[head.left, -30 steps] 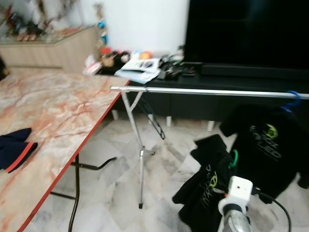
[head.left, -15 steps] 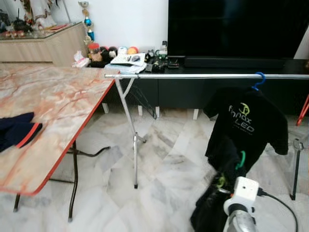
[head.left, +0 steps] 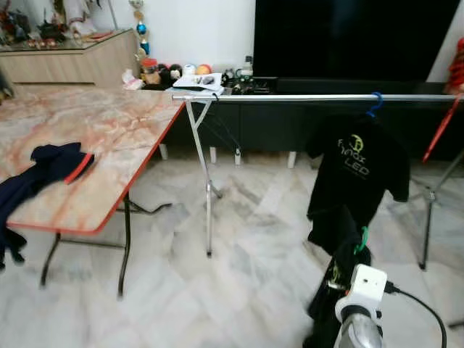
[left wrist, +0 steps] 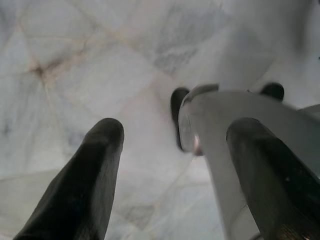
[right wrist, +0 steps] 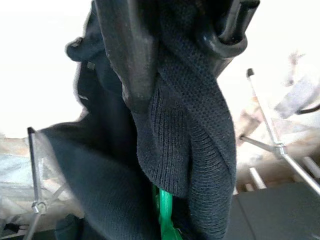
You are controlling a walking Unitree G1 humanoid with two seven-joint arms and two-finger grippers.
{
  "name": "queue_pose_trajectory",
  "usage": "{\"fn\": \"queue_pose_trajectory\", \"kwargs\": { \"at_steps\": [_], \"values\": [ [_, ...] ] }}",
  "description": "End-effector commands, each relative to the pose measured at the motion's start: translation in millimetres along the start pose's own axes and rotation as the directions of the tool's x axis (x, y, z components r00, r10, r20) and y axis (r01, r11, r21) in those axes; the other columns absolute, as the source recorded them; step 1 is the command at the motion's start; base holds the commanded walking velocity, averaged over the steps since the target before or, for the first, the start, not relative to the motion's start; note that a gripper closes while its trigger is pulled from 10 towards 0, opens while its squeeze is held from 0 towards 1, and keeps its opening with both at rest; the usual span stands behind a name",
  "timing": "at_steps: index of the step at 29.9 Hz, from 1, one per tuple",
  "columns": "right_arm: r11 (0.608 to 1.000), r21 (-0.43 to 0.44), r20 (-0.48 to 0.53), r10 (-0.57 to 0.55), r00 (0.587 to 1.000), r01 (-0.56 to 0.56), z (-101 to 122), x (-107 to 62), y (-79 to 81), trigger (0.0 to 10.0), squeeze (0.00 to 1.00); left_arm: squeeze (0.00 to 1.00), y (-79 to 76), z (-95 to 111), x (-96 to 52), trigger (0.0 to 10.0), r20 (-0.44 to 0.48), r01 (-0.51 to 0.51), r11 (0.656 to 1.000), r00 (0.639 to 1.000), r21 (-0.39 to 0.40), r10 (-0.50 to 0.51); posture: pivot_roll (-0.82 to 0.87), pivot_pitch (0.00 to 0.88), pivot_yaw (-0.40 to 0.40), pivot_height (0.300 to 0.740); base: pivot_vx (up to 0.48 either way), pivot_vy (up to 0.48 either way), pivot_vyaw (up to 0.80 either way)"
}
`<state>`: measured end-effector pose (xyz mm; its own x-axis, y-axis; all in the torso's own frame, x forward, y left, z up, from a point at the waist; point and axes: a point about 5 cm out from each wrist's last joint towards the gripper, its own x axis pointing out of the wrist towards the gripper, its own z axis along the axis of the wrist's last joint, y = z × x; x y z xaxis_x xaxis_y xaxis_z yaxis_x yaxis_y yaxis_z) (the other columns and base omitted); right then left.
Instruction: Hang hanger
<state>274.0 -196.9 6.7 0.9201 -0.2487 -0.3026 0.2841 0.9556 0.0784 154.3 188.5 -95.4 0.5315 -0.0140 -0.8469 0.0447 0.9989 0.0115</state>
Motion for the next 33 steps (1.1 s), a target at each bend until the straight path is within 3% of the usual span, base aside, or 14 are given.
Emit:
{"fn": "queue_pose_trajectory", "kwargs": {
  "at_steps": [1,3,4,8,11,14,17,18,22,25,28,29,32,33],
  "values": [
    [1.0,-0.013,0.027,0.01,1.0,-0.009,7,2.5,2.2,10.0,0.0,0.0,4.6,-7,-1.7,10.0,-0.031,-0.008,1.0,0.999,0.009,0.008,0.12,0.007,0.018,0.74,0.0,0.0,0.0],
    [1.0,-0.016,0.022,0.01,1.0,-0.009,6,2.3,2.0,10.0,0.0,0.0,16.1,-8,-3.9,10.0,-0.032,-0.022,1.0,0.999,0.01,0.022,0.12,0.007,0.018,0.74,0.0,0.0,0.0],
    [1.0,-0.025,0.012,0.01,1.0,-0.009,5,2.5,1.6,10.0,0.0,0.0,39.0,-8,-8.7,10.0,-0.03,-0.046,0.999,0.998,0.007,0.046,0.12,0.007,0.018,0.74,0.0,0.0,0.0],
    [1.0,-0.03,0.005,0.009,1.0,-0.009,5,3.3,1.1,10.0,0.0,0.0,61.9,-6,-14.5,10.0,-0.023,-0.069,0.998,0.997,-0.007,0.069,0.12,0.013,0.017,0.74,0.0,0.0,0.0],
    [0.999,-0.033,0.002,0.009,1.0,-0.009,5,3.7,0.9,10.0,0.0,0.0,63.8,-5,-14.9,10.0,-0.014,-0.071,0.997,0.997,-0.02,0.071,0.12,0.014,0.015,0.74,0.0,0.0,0.0],
    [0.999,-0.039,-0.003,0.009,1.0,-0.009,4,4.0,0.6,10.0,0.0,0.0,47.4,-3,-9.8,10.0,-0.008,-0.053,0.998,0.999,-0.02,0.053,0.12,0.016,0.015,0.74,0.0,0.0,0.0],
    [0.999,-0.041,-0.005,0.01,1.0,-0.011,4,4.2,0.6,10.0,0.0,0.0,18.0,-4,-3.6,10.0,-0.006,-0.024,1.0,1.0,-0.014,0.024,0.12,0.017,0.015,0.74,0.0,0.0,0.0],
    [0.999,-0.048,-0.012,0.012,1.0,-0.012,4,4.6,0.3,10.0,0.0,0.0,1.3,-4,-1.1,10.0,-0.002,-0.009,1.0,1.0,-0.008,0.009,0.12,0.017,0.015,0.74,0.0,0.0,0.0],
    [0.997,-0.073,-0.045,0.03,0.999,-0.033,2,6.3,0.1,10.0,0.0,0.0,-14.0,-3,0.8,10.0,0.007,0.003,1.0,1.0,0.017,-0.003,0.12,0.012,0.015,0.74,0.0,0.0,0.0],
    [0.975,-0.183,-0.161,0.1,0.982,-0.129,-7,8.7,2.2,10.0,0.0,0.0,-18.7,2,1.6,10.0,0.036,0.011,0.997,0.999,0.07,-0.013,0.11,0.007,0.015,0.74,0.0,0.0,0.0],
    [0.913,-0.302,-0.271,0.193,0.943,-0.273,-13,9.9,1.2,10.0,0.0,0.0,-2.7,18,1.6,10.0,0.099,-0.01,0.992,0.995,0.128,-0.003,0.12,0.001,0.012,0.74,0.0,0.0,0.0],
    [0.863,-0.374,-0.305,0.231,0.924,-0.339,-13,10.3,-0.5,10.0,0.0,0.0,0.8,29,1.8,10.0,0.145,-0.016,0.986,0.989,0.166,-0.008,0.12,0.0,0.01,0.74,0.0,0.0,0.0],
    [0.833,-0.395,-0.327,0.265,0.907,-0.386,-12,10.7,-0.7,10.0,0.0,0.0,1.7,37,1.9,10.0,0.179,-0.021,0.98,0.984,0.196,-0.015,0.12,0.0,0.01,0.74,0.0,0.0,0.0],
    [0.75,-0.44,-0.371,0.349,0.861,-0.494,-6,12.9,-1.5,10.0,0.0,0.0,2.2,59,1.5,10.0,0.26,-0.02,0.962,0.964,0.272,-0.053,0.12,0.0,0.007,0.74,0.0,0.0,0.0]
  ]
}}
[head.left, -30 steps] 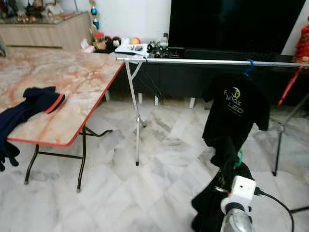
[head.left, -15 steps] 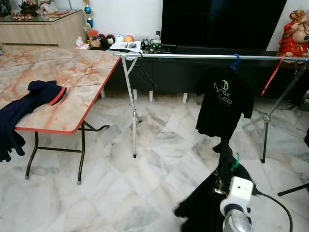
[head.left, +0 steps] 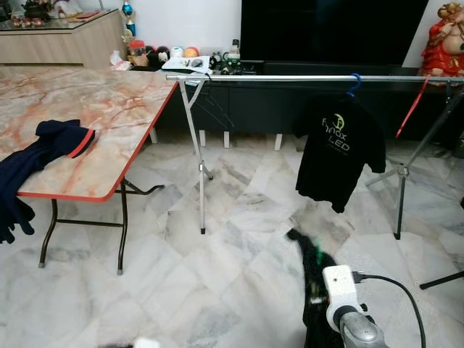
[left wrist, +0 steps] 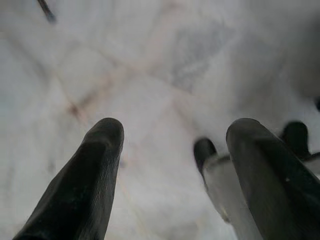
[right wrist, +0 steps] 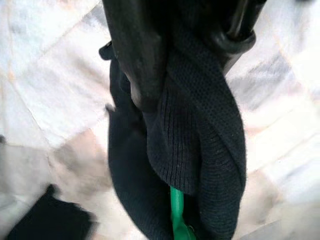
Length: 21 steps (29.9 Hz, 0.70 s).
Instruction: Hang hanger
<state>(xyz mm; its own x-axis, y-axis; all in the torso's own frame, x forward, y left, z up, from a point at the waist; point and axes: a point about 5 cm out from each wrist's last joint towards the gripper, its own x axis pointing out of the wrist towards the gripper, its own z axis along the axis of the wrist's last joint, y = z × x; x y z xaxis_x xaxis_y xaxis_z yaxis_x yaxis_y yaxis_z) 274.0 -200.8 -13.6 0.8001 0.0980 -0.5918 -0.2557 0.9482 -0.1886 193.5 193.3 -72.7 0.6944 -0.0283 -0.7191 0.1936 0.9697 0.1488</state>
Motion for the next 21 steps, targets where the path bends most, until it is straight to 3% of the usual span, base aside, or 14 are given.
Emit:
{"fn": "queue_pose_trajectory", "kwargs": {
  "at_steps": [1,3,9,10,11,14,15,17,20,21],
  "values": [
    [0.994,-0.085,0.024,0.077,0.997,-0.074,14,1.6,-4.2,10.0,0.0,0.0,-1.6,15,2.9,10.0,0.064,0.031,0.997,0.997,0.068,-0.036,0.12,0.0,0.007,0.74,0.0,0.0,0.0],
    [0.962,-0.21,-0.003,0.176,0.984,-0.173,19,0.4,-9.5,10.0,0.0,0.0,0.9,40,6.5,10.0,0.159,0.051,0.985,0.984,0.163,-0.078,0.13,0.0,-0.001,0.74,0.0,0.0,0.0],
    [0.864,-0.359,0.008,0.382,0.924,-0.354,35,-4.3,-6.9,10.0,0.0,0.0,-6.6,68,9.6,10.0,0.224,0.114,0.952,0.958,0.283,-0.181,0.13,0.0,-0.01,0.74,0.0,0.0,0.0],
    [0.824,-0.406,0.011,0.437,0.899,-0.395,40,-6.5,-5.5,10.0,0.0,0.0,-11.5,71,9.7,10.0,0.212,0.155,0.923,0.947,0.353,-0.24,0.13,0.0,-0.012,0.74,0.0,0.0,0.0],
    [0.776,-0.462,0.008,0.489,0.872,-0.43,46,-8.9,-4.5,10.0,0.0,0.0,-18.2,71,9.2,10.0,0.173,0.218,0.868,0.931,0.446,-0.322,0.13,0.0,-0.013,0.74,0.0,0.0,0.0],
    [0.699,-0.518,-0.003,0.575,0.818,-0.493,54,-13.8,-1.9,10.0,0.0,0.0,-22.6,71,8.8,10.0,0.12,0.271,0.798,0.912,0.538,-0.391,0.13,0.004,-0.016,0.74,0.0,0.0,0.0],
    [0.699,-0.518,-0.003,0.575,0.818,-0.493,54,-13.8,-1.9,10.0,0.0,0.0,-22.6,71,8.8,10.0,0.12,0.271,0.798,0.912,0.538,-0.391,0.13,0.004,-0.016,0.74,0.0,0.0,0.0],
    [0.653,-0.543,-0.005,0.627,0.779,-0.529,61,-17.9,-2.2,10.0,0.0,0.0,-19.7,76,9.1,10.0,0.111,0.278,0.782,0.909,0.558,-0.402,0.12,0.007,-0.016,0.74,0.0,0.0,0.0],
    [0.625,-0.557,0.006,0.661,0.75,-0.547,69,-21.5,-3.3,10.0,0.0,0.0,-13.3,82,10.1,10.0,0.125,0.257,0.797,0.916,0.546,-0.382,0.12,0.007,-0.016,0.74,0.0,0.0,0.0],
    [0.601,-0.564,0.009,0.69,0.723,-0.567,73,-24.8,-3.2,10.0,0.0,0.0,-10.3,86,10.5,10.0,0.133,0.248,0.801,0.918,0.545,-0.374,0.12,0.009,-0.016,0.74,0.0,0.0,0.0]
  ]
}}
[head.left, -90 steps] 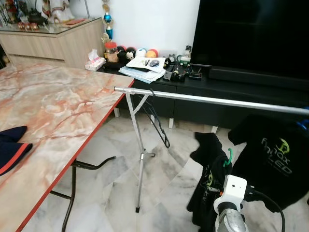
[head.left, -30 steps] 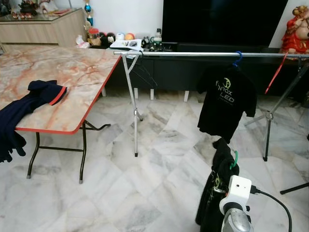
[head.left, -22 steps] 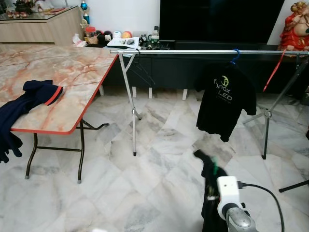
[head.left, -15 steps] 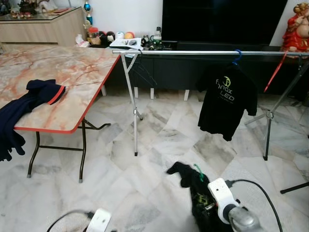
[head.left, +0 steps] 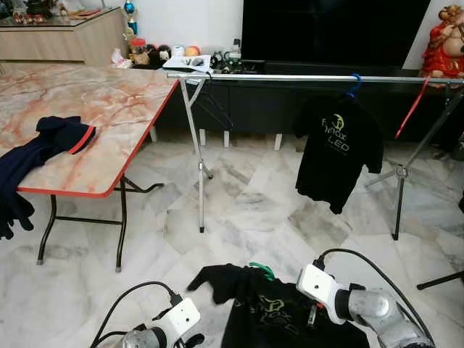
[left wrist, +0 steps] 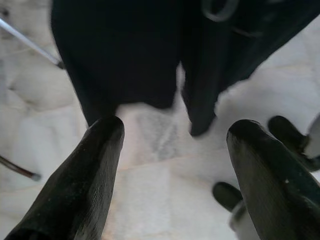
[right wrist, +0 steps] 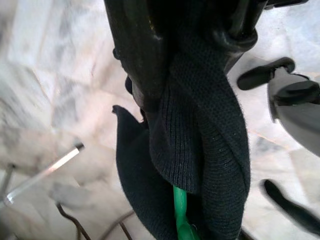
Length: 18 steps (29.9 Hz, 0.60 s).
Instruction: Hang hanger
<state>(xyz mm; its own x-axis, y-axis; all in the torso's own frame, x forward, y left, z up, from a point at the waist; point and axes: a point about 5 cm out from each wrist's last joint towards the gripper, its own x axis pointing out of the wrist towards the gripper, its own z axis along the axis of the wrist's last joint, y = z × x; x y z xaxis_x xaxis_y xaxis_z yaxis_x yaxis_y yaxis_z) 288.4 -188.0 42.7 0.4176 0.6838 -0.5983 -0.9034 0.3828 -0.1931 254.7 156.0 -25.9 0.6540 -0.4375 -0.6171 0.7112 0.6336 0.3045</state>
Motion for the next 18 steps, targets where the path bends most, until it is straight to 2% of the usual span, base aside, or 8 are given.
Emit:
{"fn": "queue_pose_trajectory", "kwargs": {
  "at_steps": [1,6,9,18],
  "values": [
    [0.998,-0.054,0.07,0.036,0.997,-0.033,18,-5.9,-7.2,10.0,0.0,0.0,8.8,-1,-2.0,10.0,-0.015,-0.013,1.0,1.0,0.004,0.013,0.12,0.009,-0.016,0.74,0.0,0.0,0.0],
    [0.988,-0.126,0.046,0.099,0.994,-0.093,21,-13.9,-7.2,10.0,0.0,0.0,17.2,6,-1.3,10.0,0.003,-0.032,0.999,0.999,0.009,0.032,0.12,0.013,-0.02,0.74,0.0,0.0,0.0],
    [0.985,-0.134,0.067,0.117,0.991,-0.107,27,-16.5,-7.0,10.0,0.0,0.0,19.1,9,0.2,10.0,0.011,-0.038,0.999,0.999,-0.008,0.038,0.12,0.014,-0.02,0.74,0.0,0.0,0.0],
    [0.966,-0.187,0.095,0.2,0.975,-0.18,40,-21.0,1.0,10.0,0.0,0.0,24.8,23,5.5,10.0,0.031,-0.045,0.998,0.999,0.041,0.043,0.1,0.015,-0.022,0.74,0.0,0.0,0.0]
  ]
}}
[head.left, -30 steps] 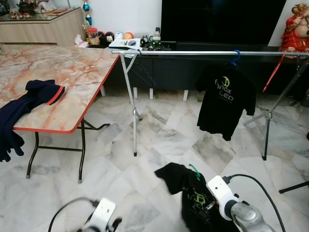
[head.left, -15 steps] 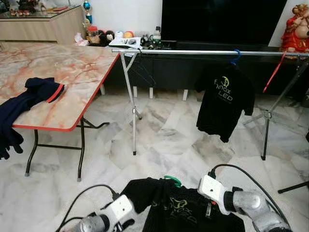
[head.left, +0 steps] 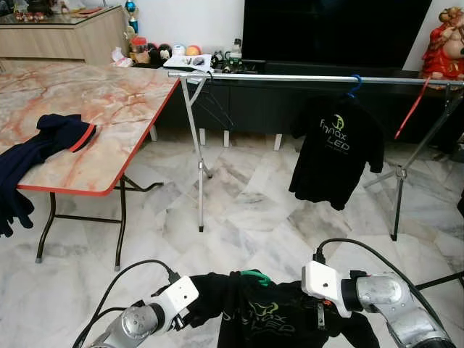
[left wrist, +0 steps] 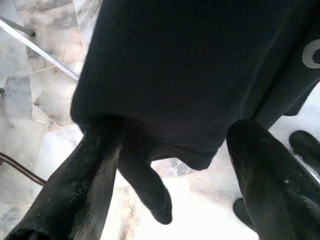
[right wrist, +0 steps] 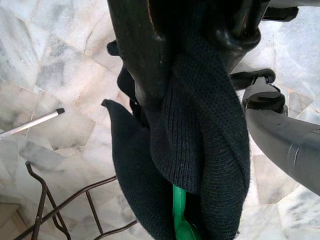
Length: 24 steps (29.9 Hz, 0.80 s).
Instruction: Hang hanger
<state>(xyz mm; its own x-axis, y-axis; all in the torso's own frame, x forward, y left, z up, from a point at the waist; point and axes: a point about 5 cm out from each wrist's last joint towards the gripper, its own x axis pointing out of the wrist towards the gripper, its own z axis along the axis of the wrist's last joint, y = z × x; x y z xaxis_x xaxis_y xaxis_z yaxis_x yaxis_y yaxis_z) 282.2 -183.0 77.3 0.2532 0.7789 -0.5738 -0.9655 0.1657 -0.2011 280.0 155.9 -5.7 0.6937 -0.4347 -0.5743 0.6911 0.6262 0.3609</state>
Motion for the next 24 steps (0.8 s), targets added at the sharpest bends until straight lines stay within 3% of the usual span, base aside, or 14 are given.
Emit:
{"fn": "queue_pose_trajectory", "kwargs": {
  "at_steps": [1,8,15,24],
  "values": [
    [0.999,-0.039,0.035,0.015,0.999,-0.014,10,-0.4,-1.2,10.0,0.0,0.0,0.7,1,1.4,10.0,-0.009,0.0,1.0,1.0,0.0,0.0,0.1,0.015,-0.022,0.74,0.0,0.0,0.0],
    [0.999,-0.041,0.022,0.021,1.0,-0.02,12,-3.4,0.3,10.0,0.0,0.0,7.5,4,1.8,10.0,-0.013,-0.034,0.999,0.999,0.023,0.034,0.1,0.005,-0.026,0.74,0.0,0.0,0.0],
    [0.999,-0.04,-0.012,0.035,0.999,-0.035,7,-3.1,4.2,10.0,0.0,0.0,18.9,-8,-4.7,10.0,-0.072,-0.104,0.994,0.992,0.015,0.105,0.1,0.0,-0.026,0.74,0.0,0.0,0.0],
    [0.998,-0.044,-0.019,0.047,0.999,-0.047,8,-3.8,5.3,10.0,0.0,0.0,20.5,-11,-5.9,10.0,-0.082,-0.128,0.992,0.989,-0.01,0.127,0.1,0.0,-0.027,0.74,0.0,0.0,0.0]
  ]
}}
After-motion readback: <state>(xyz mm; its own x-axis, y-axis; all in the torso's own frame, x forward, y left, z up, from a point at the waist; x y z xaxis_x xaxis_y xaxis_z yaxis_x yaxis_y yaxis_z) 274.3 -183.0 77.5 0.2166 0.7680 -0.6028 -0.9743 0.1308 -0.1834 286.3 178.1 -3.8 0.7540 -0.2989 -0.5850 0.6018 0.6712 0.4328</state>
